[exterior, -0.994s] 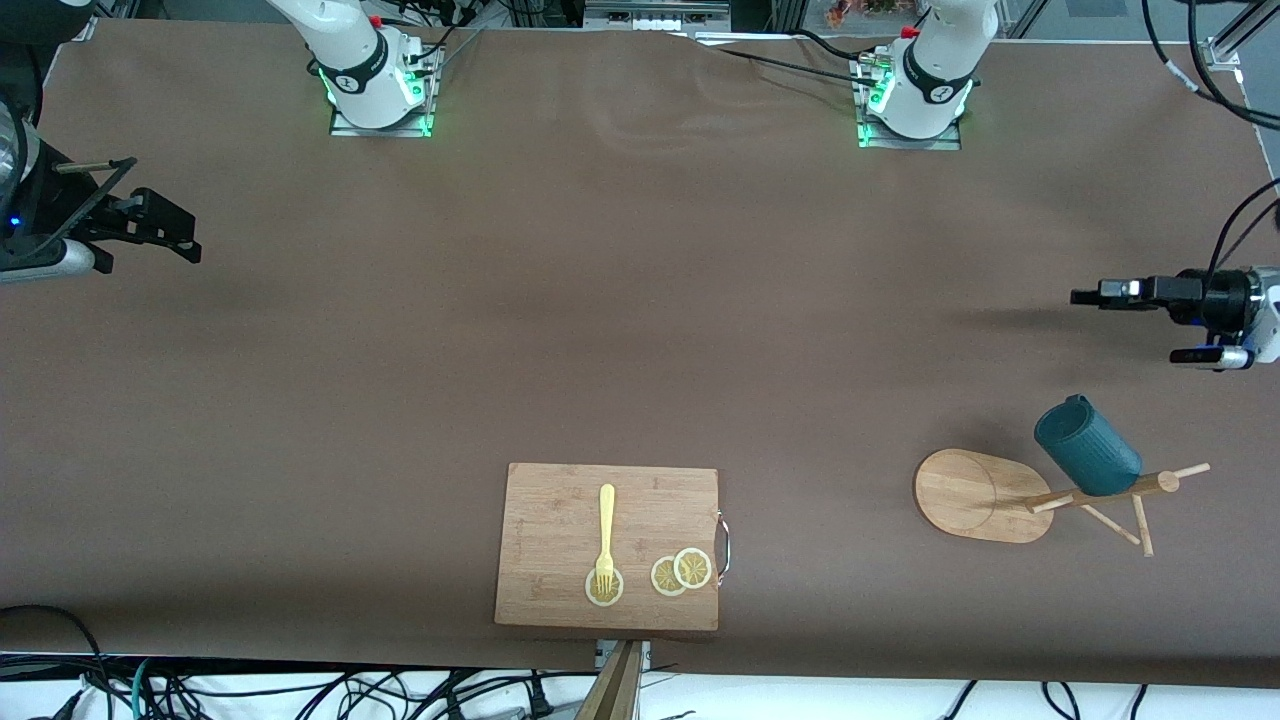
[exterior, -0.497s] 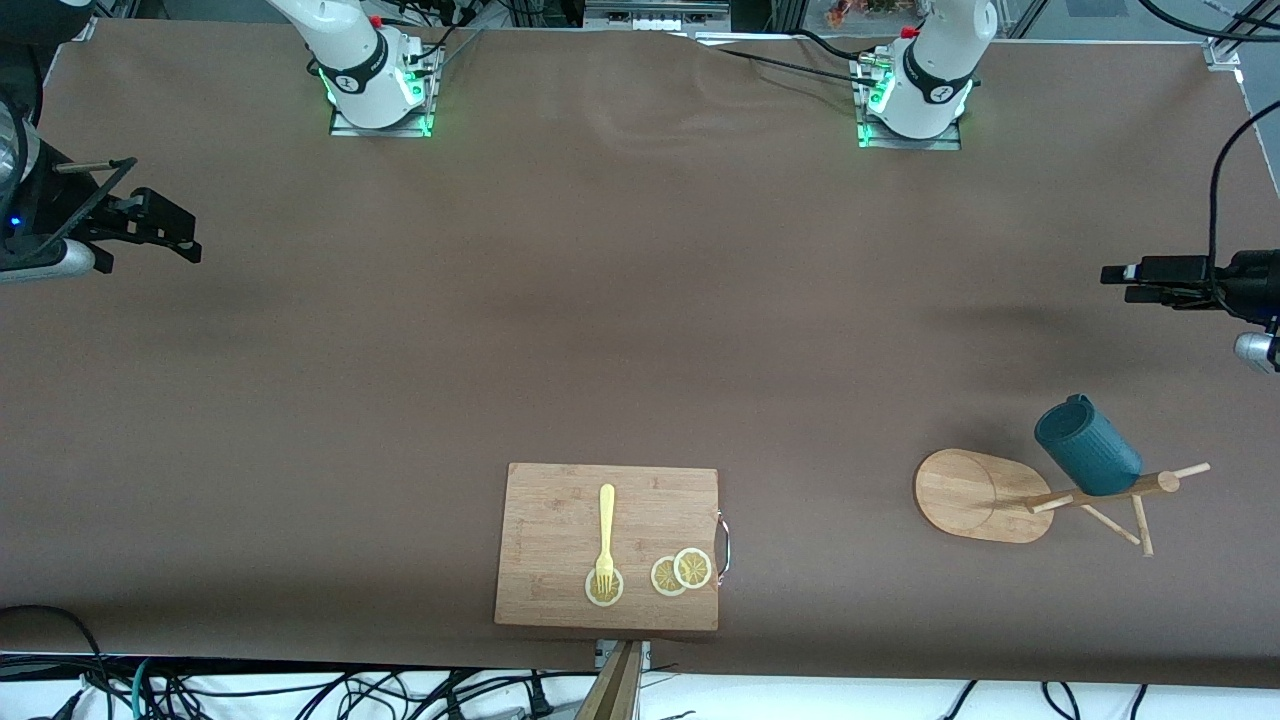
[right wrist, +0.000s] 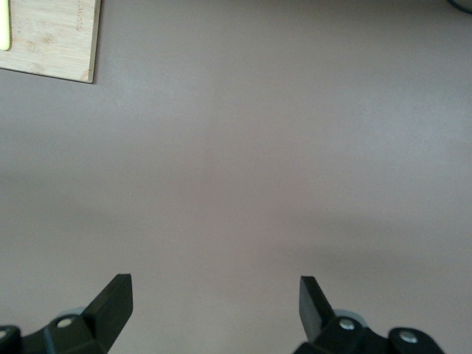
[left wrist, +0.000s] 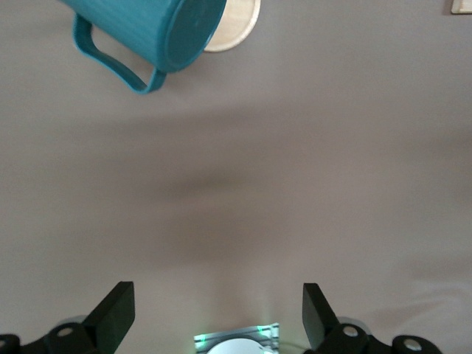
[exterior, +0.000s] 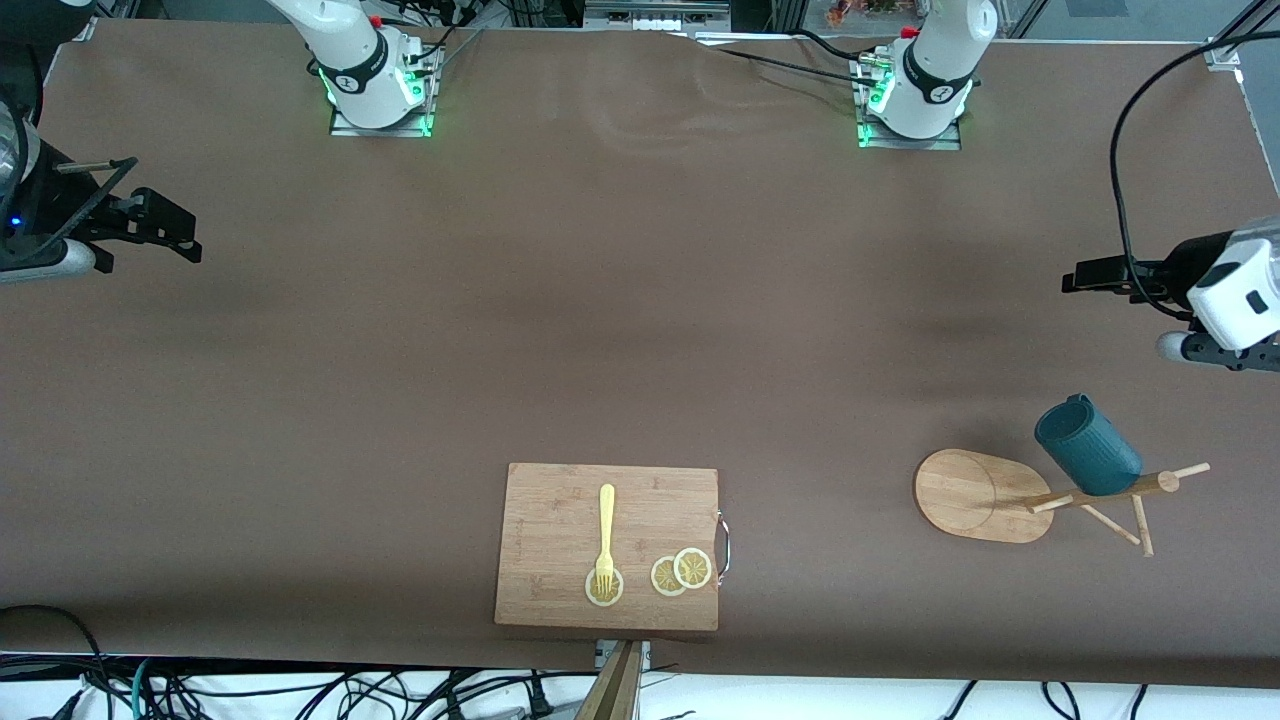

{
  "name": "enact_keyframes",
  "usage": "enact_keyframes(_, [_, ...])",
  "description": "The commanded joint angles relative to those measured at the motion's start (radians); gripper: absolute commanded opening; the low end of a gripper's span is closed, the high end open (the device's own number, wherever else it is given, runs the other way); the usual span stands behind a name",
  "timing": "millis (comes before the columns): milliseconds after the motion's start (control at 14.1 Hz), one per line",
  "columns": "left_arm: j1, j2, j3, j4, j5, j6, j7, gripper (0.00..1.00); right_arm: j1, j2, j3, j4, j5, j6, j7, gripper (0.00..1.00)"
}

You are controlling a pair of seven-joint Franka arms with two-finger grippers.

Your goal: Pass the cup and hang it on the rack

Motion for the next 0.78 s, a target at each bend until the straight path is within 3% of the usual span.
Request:
enact_keyframes(0, [-0.002,-0.028,-0.014,0.048,0.055,0.003,-0.020,1.00,0.001,-0.005,0.001,0.005,0.000,-0.011,0.005,1.00])
enact_keyframes(355, [-0.033,-0.108,-0.012,0.075,0.059,-0.008,-0.034,1.00,0.001,-0.008,0.001,0.003,0.000,-0.013,0.005,1.00])
enact_keyframes(710, [-0.094,-0.134,-0.008,0.061,0.056,-0.034,-0.208,1.00,0.001,-0.010,0.001,0.003,0.000,-0.027,0.008,1.00])
